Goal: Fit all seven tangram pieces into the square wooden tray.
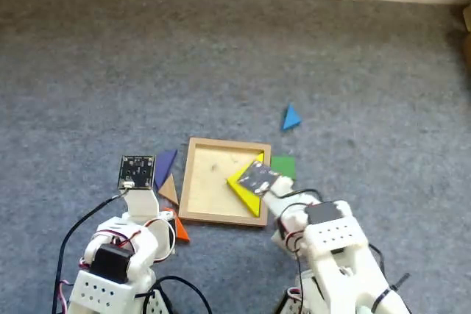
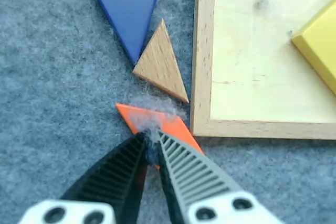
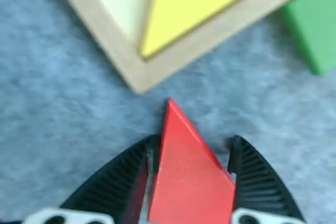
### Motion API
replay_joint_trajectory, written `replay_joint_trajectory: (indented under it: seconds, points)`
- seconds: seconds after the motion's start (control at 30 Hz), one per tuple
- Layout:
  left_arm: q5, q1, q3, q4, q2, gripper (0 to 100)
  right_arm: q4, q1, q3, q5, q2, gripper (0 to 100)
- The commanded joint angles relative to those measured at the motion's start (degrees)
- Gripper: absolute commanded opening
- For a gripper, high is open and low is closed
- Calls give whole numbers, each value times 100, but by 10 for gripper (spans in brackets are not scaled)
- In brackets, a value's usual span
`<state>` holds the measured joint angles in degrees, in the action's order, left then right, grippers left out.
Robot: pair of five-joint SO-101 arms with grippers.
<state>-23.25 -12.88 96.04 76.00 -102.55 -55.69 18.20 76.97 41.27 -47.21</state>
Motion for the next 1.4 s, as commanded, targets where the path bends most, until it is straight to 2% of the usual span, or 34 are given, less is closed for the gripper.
replay_joint_trajectory:
  seconds: [0.0,0.13,0.4,0.57,0.77,0.87,0.93,1.1,1.37]
  points:
    - [18,-57,119,9,-48,7,673,-734,-40,281,-101,213]
    - [18,-57,119,9,-48,7,1147,-1218,-48,281,-101,213]
    - [18,-57,119,9,-48,7,1209,-2053,-347,229,-92,213]
    - [18,-57,119,9,-48,7,822,-2519,-1024,-615,-154,217]
    - [18,-57,119,9,-48,7,-1446,-2070,-2387,-765,-92,217]
    - [18,-57,119,9,-48,7,-2044,-1727,-2703,-765,-84,217]
    - [18,-57,119,9,-48,7,-2158,-1613,-2554,-765,-84,228]
    - [18,-57,119,9,-48,7,-2114,-1587,-1833,-756,-84,347]
    - [18,-57,119,9,-48,7,-1420,-1587,-998,-721,-75,347]
